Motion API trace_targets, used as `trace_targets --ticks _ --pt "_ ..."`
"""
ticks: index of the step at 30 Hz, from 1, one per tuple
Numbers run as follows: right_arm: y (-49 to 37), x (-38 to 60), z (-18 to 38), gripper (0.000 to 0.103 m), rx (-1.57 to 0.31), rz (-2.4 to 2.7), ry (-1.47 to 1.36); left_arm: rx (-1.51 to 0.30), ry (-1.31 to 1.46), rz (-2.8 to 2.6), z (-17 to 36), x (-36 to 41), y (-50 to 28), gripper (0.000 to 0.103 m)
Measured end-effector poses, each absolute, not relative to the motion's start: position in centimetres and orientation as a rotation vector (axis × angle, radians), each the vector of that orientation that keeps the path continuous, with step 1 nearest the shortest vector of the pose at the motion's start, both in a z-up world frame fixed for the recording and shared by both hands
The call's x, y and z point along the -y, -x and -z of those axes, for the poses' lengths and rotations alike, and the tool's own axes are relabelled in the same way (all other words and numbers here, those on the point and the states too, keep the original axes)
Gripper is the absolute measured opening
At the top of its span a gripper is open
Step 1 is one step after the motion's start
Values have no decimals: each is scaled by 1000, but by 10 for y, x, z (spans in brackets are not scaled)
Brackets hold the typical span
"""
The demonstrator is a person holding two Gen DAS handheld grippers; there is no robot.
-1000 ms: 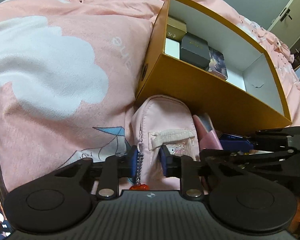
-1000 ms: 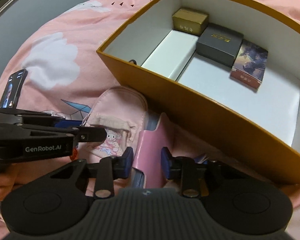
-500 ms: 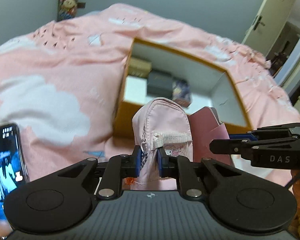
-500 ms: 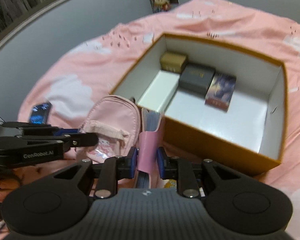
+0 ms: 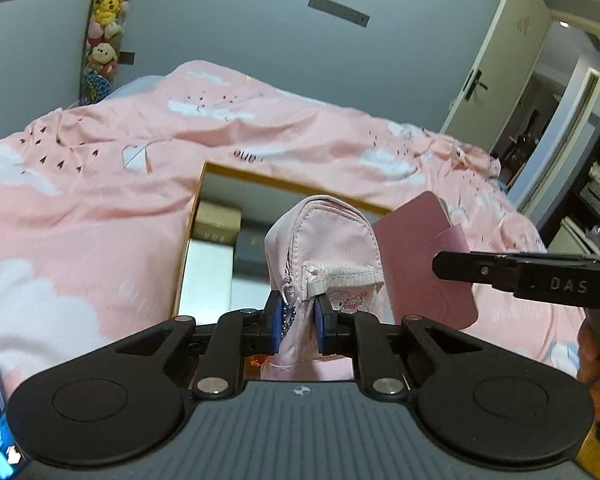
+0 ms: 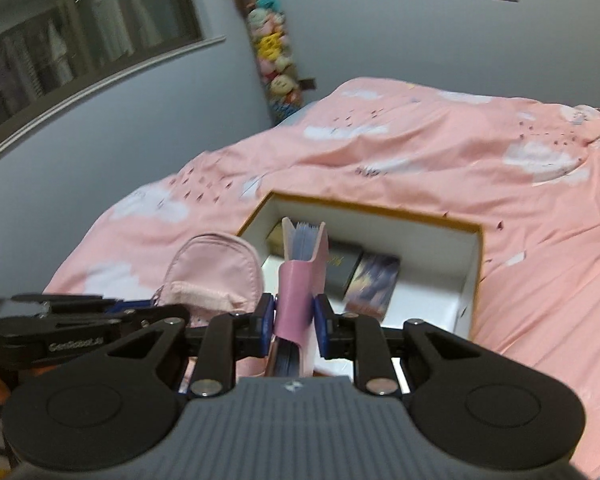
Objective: Organize objects
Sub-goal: 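Lift the backpack and card wallet with both tools over the orange box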
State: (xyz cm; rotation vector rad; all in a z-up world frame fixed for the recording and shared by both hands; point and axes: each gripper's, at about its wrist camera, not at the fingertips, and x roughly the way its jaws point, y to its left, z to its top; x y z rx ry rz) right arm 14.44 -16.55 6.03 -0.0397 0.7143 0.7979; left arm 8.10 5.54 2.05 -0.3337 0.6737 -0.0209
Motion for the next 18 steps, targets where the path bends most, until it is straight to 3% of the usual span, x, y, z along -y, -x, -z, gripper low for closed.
trace_targets --ticks 8,18 --pt "-185 145 -30 22 -738 -727 1 -697 369 -40 -4 -71 -114 18" --pt "-226 106 34 22 -923 -735 -85 -712 397 -88 10 -87 -126 18"
